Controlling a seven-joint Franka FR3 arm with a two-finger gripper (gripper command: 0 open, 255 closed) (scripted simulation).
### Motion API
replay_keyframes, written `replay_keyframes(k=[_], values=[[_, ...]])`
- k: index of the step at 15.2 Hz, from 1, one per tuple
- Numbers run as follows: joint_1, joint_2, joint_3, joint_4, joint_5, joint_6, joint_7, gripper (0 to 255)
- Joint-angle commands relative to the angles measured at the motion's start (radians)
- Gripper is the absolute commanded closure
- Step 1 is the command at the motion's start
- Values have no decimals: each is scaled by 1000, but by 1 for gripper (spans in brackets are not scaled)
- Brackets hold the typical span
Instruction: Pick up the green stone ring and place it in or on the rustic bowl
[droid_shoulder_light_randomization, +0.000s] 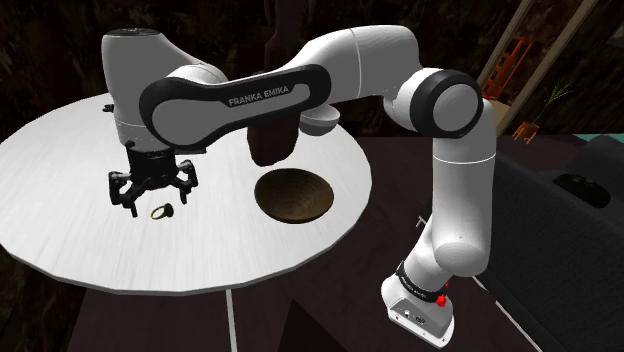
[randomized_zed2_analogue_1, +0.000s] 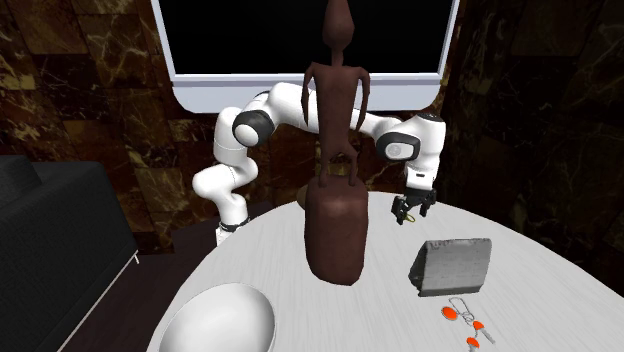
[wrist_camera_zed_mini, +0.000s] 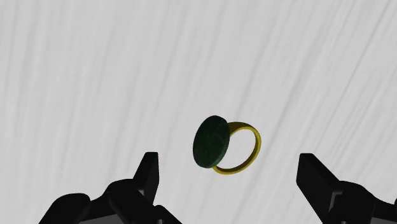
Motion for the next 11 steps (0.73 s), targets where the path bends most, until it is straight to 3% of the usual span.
replay_keyframes(k=[1,3,4,11], values=[[0,0,0,-1,0,1,0,0],[0,0,0,0,0,1,0,0],[0,0,0,0,0,1,0,255],[0,1,0,0,0,0,0,255]])
